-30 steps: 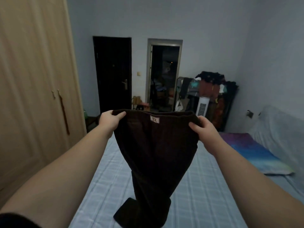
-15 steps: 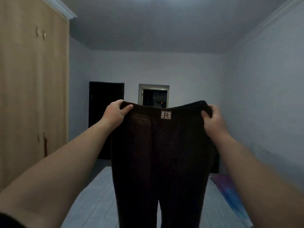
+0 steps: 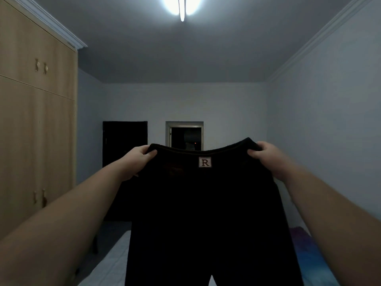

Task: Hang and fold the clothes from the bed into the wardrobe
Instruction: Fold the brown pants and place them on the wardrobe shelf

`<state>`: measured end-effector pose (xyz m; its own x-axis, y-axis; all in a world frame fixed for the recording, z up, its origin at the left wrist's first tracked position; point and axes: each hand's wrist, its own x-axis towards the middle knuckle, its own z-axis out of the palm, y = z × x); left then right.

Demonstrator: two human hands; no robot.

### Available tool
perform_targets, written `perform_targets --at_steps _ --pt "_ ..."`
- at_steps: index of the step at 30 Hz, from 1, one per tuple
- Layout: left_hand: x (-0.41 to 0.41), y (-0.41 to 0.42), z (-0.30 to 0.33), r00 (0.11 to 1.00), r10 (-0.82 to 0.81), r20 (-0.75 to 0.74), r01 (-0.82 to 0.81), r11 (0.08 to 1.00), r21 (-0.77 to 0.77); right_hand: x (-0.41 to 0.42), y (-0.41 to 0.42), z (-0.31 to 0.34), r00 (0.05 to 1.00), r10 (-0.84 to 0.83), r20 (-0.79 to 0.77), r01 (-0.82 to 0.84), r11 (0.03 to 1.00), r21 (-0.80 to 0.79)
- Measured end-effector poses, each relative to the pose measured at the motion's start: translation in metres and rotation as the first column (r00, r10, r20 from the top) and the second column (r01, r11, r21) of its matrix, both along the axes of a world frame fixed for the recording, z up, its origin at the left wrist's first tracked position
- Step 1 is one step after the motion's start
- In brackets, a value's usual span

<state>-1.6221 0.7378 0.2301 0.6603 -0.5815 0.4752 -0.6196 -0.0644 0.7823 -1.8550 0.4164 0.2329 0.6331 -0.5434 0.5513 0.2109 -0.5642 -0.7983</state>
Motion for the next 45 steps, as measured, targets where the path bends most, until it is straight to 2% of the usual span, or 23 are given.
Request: perform_targets --at_steps 4,7,14,17,19,22,24,26,31,35,38,41,45 --pt "0.005 0.005 -0.001 0.996 -0.062 0.067 0.057 0.995 0.080 -0.016 -0.010 -0.010 0.977 0.208 -0.054 -0.200 0.971 0.129" --pt "0.009 0.012 0.005 0.987 -0.149 0.063 0.145 0.988 0.061 -0.025 -0.011 -0.013 0.942 0.325 -0.083 -0.302 0.929 0.215" --pt "0.014 0.027 0.011 0.976 -0.218 0.000 0.218 0.976 0.000 -0.017 -0.012 -0.024 0.903 0.429 -0.005 -0.408 0.863 0.298" --pt "0.016 0.038 0.007 0.955 -0.292 -0.044 0.294 0.954 0.056 -0.019 -0.014 -0.036 0.847 0.515 -0.129 -0.460 0.834 0.305" --pt "0.020 0.046 0.001 0.933 -0.349 -0.090 0.357 0.931 0.082 -0.023 -0.017 -0.043 0.825 0.543 -0.154 -0.479 0.818 0.318" --pt "0.033 0.057 -0.006 0.874 -0.431 -0.225 0.451 0.892 0.044 -0.025 -0.020 -0.051 0.805 0.592 -0.039 -0.539 0.757 0.369" --pt "0.049 0.062 -0.011 0.847 -0.433 -0.308 0.448 0.894 -0.025 -0.022 -0.020 -0.055 0.807 0.587 0.067 -0.558 0.719 0.414" --pt "0.067 0.065 -0.021 0.845 -0.378 -0.378 0.375 0.923 -0.083 -0.015 -0.026 -0.060 0.845 0.516 0.136 -0.516 0.725 0.456" --pt "0.097 0.071 -0.055 0.820 -0.283 -0.498 0.267 0.958 -0.104 -0.001 -0.047 -0.080 0.942 0.332 0.052 -0.304 0.775 0.553" --pt "0.088 0.054 -0.063 0.830 -0.234 -0.506 0.233 0.970 -0.066 0.006 -0.040 -0.091 0.934 0.357 -0.026 -0.280 0.772 0.571" --pt "0.064 0.026 -0.061 0.825 -0.191 -0.531 0.246 0.969 0.034 0.027 -0.022 -0.093 0.897 0.408 -0.169 -0.256 0.791 0.555" --pt "0.047 0.017 -0.066 0.742 -0.095 -0.664 0.276 0.945 0.173 0.037 -0.021 -0.099 0.878 0.375 -0.299 -0.115 0.769 0.629" --pt "0.047 0.015 -0.098 0.676 0.024 -0.736 0.263 0.925 0.272 0.046 -0.028 -0.132 0.831 0.283 -0.479 0.099 0.771 0.629"
